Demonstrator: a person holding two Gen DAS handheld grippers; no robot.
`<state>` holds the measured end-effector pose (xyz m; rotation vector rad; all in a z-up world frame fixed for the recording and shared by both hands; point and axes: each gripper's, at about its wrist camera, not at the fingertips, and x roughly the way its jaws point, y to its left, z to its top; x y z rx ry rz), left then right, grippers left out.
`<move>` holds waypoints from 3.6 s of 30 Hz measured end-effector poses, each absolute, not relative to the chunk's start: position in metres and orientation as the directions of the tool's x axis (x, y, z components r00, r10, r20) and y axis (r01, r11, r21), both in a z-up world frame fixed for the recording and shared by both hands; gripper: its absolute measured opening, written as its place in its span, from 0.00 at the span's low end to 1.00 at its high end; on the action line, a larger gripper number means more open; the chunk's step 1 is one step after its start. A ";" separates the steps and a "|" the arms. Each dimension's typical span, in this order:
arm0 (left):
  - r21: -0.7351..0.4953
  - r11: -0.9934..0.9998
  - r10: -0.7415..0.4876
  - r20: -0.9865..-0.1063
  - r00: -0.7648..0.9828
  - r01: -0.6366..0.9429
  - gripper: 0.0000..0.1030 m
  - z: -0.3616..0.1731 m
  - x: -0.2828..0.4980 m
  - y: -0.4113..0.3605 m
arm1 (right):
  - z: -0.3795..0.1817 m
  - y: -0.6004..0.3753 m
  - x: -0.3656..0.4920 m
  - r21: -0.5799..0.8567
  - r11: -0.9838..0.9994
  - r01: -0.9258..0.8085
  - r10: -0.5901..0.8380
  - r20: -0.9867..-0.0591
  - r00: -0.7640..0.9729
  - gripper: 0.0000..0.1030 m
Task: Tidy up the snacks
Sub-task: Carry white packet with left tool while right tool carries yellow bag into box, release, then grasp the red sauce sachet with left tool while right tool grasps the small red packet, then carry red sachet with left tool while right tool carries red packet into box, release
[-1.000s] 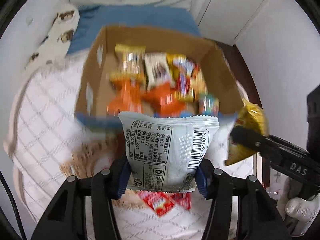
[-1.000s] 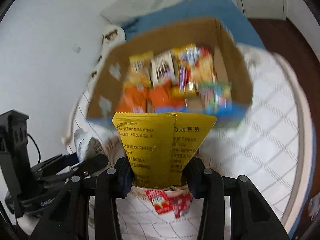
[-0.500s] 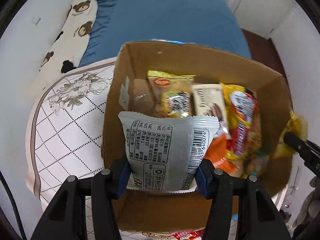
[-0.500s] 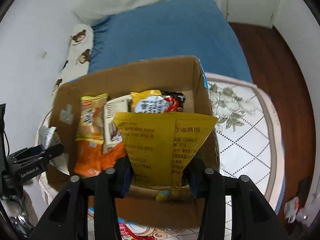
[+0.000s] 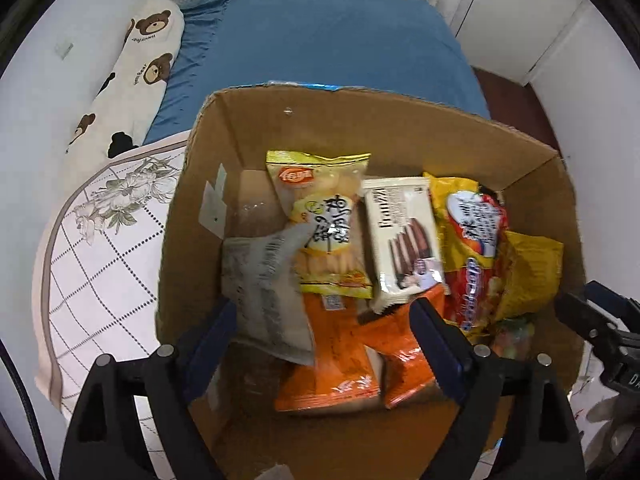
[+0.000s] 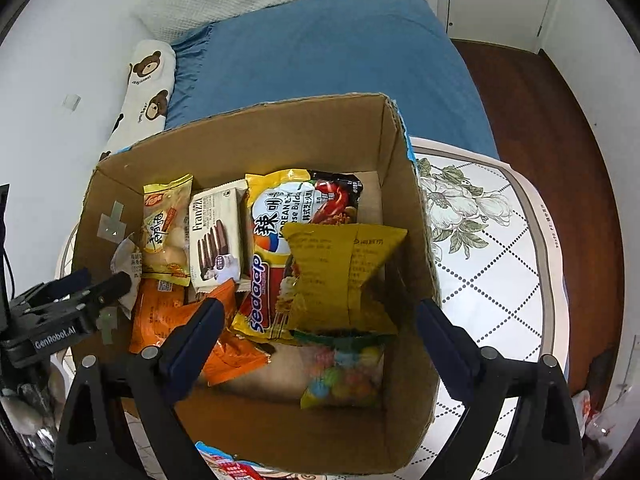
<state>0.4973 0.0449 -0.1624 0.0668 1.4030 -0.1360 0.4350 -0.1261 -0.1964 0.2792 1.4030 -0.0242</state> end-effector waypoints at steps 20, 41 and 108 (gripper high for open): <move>0.010 0.992 -0.041 -0.913 0.406 0.123 0.85 -0.089 0.411 0.050 | -0.136 -0.087 0.370 0.112 0.988 0.104 0.070 -0.937 0.342 0.95; -0.114 0.993 -0.114 -0.956 0.270 0.014 0.85 -0.114 0.318 0.073 | -0.112 -0.080 0.266 0.200 0.975 0.092 0.152 -0.915 0.374 0.94; -0.123 0.956 -0.193 -0.949 0.251 0.268 0.44 -0.081 0.349 0.037 | -0.115 -0.074 0.298 0.398 0.916 0.049 0.357 -0.866 0.349 0.37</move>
